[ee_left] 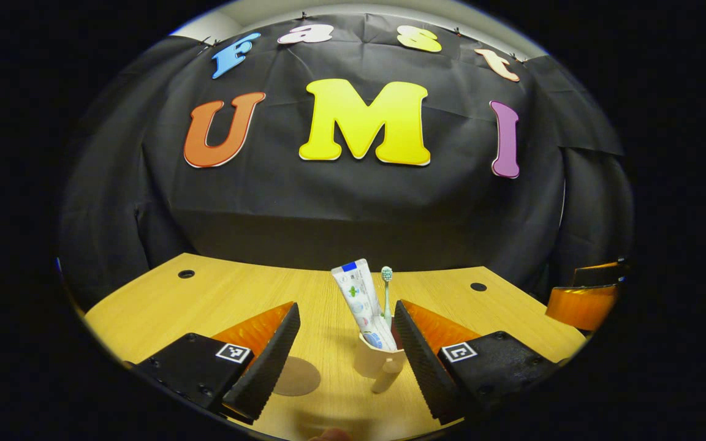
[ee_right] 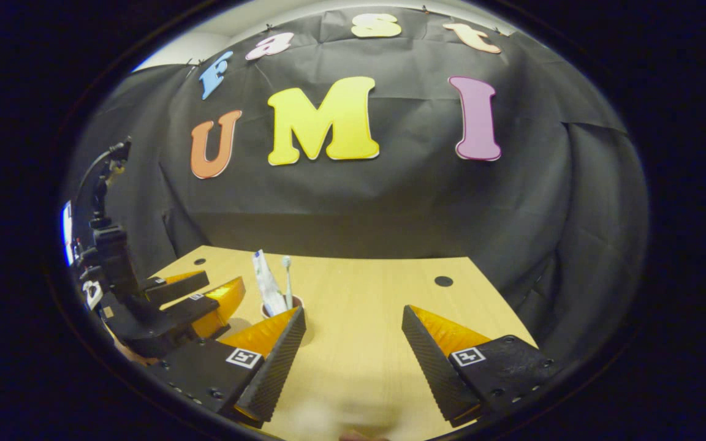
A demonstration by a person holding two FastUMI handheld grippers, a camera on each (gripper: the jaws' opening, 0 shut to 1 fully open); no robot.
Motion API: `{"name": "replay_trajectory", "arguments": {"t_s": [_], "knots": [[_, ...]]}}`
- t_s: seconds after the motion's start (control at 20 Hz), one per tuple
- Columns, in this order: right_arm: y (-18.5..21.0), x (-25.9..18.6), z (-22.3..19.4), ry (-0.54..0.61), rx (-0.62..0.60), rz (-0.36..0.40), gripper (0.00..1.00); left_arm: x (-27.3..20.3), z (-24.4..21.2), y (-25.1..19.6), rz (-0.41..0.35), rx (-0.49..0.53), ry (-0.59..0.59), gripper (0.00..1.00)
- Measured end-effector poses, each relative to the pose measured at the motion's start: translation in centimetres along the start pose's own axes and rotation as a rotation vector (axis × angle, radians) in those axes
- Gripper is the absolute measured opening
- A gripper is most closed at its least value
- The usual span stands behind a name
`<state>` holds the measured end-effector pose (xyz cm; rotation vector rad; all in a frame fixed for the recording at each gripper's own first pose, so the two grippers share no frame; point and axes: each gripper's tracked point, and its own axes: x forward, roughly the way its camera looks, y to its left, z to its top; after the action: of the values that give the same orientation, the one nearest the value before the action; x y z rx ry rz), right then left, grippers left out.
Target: Put the toothbrush and toothpaste on the desktop into the cup, then pick up the cup and place it on the coaster on the desktop.
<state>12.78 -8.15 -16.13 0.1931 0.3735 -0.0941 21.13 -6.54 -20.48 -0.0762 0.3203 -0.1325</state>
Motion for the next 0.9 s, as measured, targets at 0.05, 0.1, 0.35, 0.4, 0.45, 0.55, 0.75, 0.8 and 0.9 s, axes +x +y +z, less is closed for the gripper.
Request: {"name": "replay_trajectory", "arguments": {"t_s": [0.05,0.1,0.35,0.4,0.45,0.55,0.75,0.8,0.9], "knots": [[0.8,0.2,-0.1,0.018,-0.01,0.006,0.96,-0.7,0.5,0.7,-0.001,0.001,0.003,0.96],[1.7,0.7,-0.3,0.037,-0.028,0.016,0.96,-1.5,0.9,1.2,-0.007,0.002,0.011,0.97],[6.1,2.1,-1.4,0.119,-0.081,0.058,0.96,-5.4,4.0,5.3,0.009,0.038,-0.002,0.97],[6.9,2.7,-1.4,0.136,-0.08,0.06,0.96,-6.1,4.5,6.1,0.009,0.041,-0.003,0.97],[7.6,3.0,-1.8,0.159,-0.078,0.058,0.93,-6.8,4.8,6.7,0.012,0.043,-0.003,0.97],[9.2,3.9,-2.2,0.204,-0.078,0.052,0.96,-8.4,5.7,8.2,0.017,0.054,-0.003,0.97],[11.3,6.1,-3.1,0.275,-0.099,0.014,0.96,-10.7,7.7,10.8,0.033,0.079,-0.034,0.96],[11.7,6.7,-3.5,0.298,-0.104,0.005,0.95,-11.2,8.2,11.2,0.031,0.076,-0.043,0.97],[12.3,7.6,-4.7,0.359,-0.111,-0.01,0.96,-12.2,9.3,11.9,0.024,0.071,-0.075,0.96]]}}
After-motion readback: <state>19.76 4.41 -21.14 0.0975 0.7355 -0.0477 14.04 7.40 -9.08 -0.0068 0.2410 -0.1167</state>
